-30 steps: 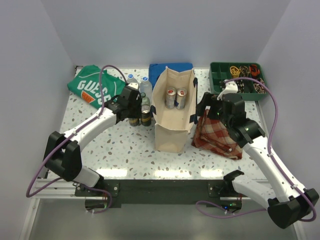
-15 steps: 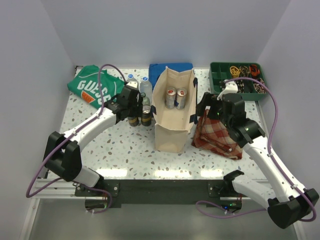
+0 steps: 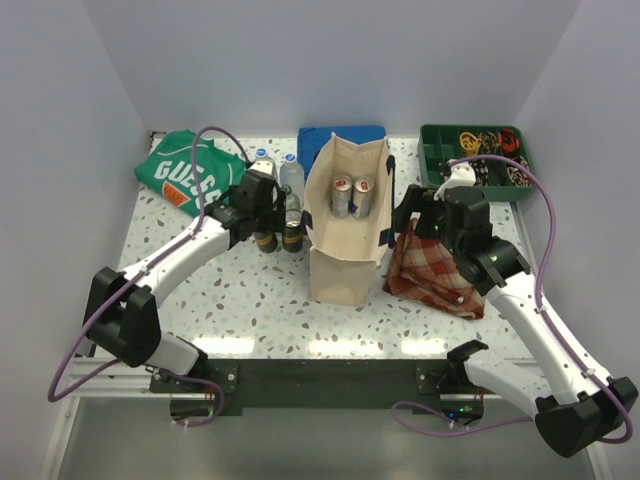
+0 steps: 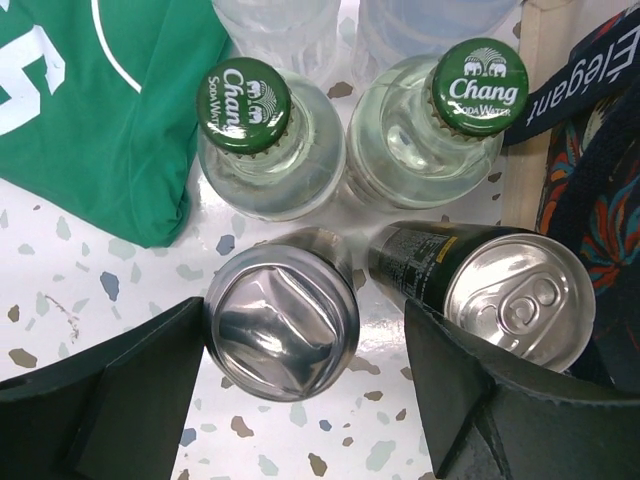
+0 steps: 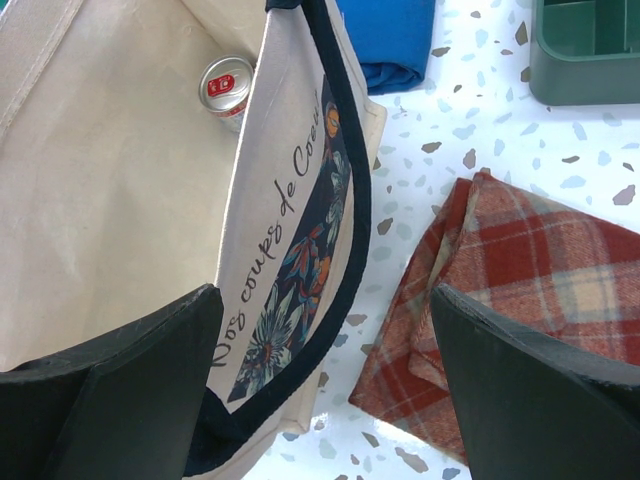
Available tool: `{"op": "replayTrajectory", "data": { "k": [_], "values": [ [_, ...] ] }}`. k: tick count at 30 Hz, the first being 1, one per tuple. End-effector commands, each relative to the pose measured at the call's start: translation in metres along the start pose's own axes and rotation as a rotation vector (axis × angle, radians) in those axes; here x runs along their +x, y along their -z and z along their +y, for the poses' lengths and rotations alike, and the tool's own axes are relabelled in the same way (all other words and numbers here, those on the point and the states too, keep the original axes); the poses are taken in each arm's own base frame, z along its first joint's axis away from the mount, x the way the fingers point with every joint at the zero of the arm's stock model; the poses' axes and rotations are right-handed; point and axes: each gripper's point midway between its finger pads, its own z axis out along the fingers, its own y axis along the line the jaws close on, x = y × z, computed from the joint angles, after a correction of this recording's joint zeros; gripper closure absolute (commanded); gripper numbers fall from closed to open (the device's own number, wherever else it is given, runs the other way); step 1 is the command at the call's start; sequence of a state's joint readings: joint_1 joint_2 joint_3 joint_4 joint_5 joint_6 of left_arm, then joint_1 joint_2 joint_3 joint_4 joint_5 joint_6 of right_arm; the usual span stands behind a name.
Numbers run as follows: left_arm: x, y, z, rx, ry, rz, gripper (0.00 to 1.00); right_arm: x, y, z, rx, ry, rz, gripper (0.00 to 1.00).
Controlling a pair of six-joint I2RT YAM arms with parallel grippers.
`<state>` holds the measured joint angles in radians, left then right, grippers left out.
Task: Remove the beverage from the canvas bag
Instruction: Place the drink at the center of the board, then take out the drink from the canvas bag.
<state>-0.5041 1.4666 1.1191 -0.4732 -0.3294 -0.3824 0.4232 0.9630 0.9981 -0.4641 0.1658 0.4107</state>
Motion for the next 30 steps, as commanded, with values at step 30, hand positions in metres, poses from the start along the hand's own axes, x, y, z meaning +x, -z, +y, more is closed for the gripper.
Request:
{"op": "replayTrajectory", "data": {
  "k": [30],
  "values": [
    [-0.091, 0.095, -0.012, 0.196, 0.050, -0.308, 0.16, -0.007, 0.004, 0.002, -0.011, -0.012, -0.029, 0.11]
  ]
}}
